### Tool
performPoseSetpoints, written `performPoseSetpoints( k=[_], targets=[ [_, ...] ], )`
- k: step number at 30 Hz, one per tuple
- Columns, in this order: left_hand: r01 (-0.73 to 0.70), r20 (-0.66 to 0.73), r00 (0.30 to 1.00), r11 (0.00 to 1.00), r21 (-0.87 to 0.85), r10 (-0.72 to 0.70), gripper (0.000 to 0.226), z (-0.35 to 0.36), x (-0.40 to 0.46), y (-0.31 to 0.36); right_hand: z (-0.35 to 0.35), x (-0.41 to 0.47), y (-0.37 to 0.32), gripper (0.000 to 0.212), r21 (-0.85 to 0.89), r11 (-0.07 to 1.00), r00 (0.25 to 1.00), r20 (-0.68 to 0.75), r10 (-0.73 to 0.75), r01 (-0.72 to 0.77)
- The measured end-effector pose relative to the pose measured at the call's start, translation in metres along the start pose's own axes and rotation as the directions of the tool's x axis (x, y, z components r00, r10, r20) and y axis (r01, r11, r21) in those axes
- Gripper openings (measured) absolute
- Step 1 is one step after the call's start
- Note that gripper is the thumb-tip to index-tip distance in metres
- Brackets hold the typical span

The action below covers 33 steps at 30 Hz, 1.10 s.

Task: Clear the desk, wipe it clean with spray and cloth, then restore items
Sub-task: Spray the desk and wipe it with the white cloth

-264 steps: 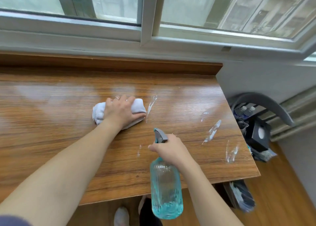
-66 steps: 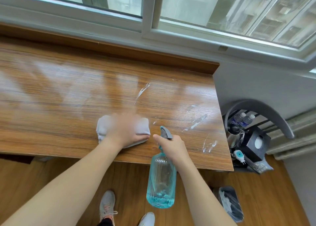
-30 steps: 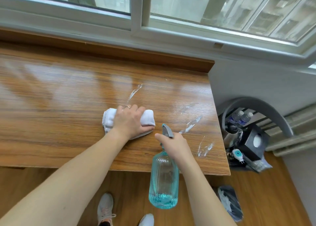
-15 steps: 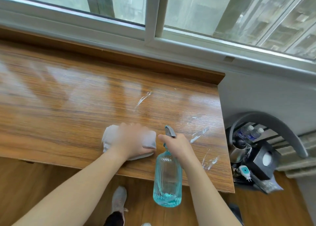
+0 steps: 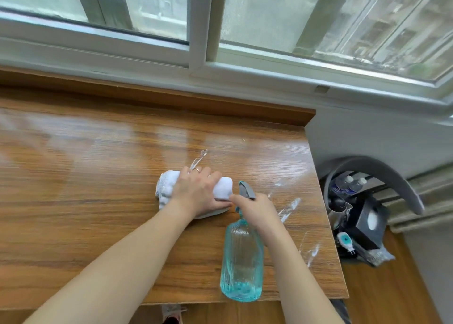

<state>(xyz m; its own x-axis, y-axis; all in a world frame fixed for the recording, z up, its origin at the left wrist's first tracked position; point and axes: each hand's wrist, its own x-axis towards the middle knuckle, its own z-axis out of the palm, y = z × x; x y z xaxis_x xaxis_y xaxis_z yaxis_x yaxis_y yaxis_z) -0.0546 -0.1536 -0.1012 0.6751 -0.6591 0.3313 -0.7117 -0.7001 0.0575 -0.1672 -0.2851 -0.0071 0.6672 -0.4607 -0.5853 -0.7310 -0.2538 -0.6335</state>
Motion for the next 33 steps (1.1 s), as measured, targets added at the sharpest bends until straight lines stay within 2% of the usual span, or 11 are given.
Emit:
performPoseSetpoints(
  k=[5, 13, 19, 25, 31, 33],
  targets=[
    [-0.013, -0.003, 1.000, 0.999, -0.035, 0.013, 0.076, -0.003, 0.003, -0.004, 0.002, 0.006, -0.013, 0.028, 0.041, 0.999, 1.000, -0.025, -0.013, 0.014],
    [0.011, -0.014, 1.000, 0.999, -0.046, -0.011, 0.072, -0.016, -0.039, -0.012, 0.009, 0.012, -0.038, 0.030, -0.033, 0.999, 0.999, 0.004, -0.035, 0.035],
    [0.033, 0.015, 0.999, 0.999, -0.031, -0.033, 0.073, -0.022, -0.044, -0.025, 0.019, 0.017, -0.049, 0.030, -0.066, 0.996, 0.994, 0.096, -0.047, 0.054],
    [0.110, 0.084, 0.990, 0.994, 0.009, -0.110, 0.081, -0.027, -0.039, -0.068, 0.022, 0.025, -0.051, 0.048, -0.139, 0.987, 0.990, 0.130, -0.063, 0.081],
    [0.127, 0.101, 0.986, 0.991, 0.036, -0.130, 0.081, -0.029, -0.037, -0.090, 0.029, 0.029, -0.050, 0.033, -0.181, 0.981, 0.995, 0.074, -0.062, 0.075],
    [0.121, 0.094, 0.988, 0.992, 0.030, -0.123, 0.080, -0.028, -0.037, -0.089, 0.029, 0.027, -0.051, 0.037, -0.161, 0.982, 0.993, 0.076, -0.086, 0.097]
  ],
)
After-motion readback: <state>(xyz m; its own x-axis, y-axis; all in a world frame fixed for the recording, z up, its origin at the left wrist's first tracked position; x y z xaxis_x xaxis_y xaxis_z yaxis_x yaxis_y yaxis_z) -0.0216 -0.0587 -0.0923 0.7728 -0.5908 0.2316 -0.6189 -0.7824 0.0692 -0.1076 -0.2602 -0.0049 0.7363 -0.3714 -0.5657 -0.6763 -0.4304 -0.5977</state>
